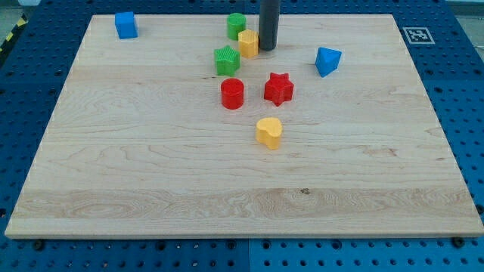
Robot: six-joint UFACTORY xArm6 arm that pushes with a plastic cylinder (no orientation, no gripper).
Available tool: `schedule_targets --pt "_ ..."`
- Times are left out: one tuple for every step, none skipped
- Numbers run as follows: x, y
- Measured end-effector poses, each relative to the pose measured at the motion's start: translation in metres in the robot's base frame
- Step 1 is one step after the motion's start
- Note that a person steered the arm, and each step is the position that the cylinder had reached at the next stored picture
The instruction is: Push the green circle right a bit
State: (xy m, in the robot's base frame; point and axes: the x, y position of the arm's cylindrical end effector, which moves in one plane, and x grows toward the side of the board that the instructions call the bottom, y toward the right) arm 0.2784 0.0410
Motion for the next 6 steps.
schedule_targets --pt "-0.023 0.012" --pt "-0.058 0.017" --pt "-0.086 -0.017" --pt "-0.086 -0.044" --pt "-0.085 -0.078" --pt "-0.082 -0.116"
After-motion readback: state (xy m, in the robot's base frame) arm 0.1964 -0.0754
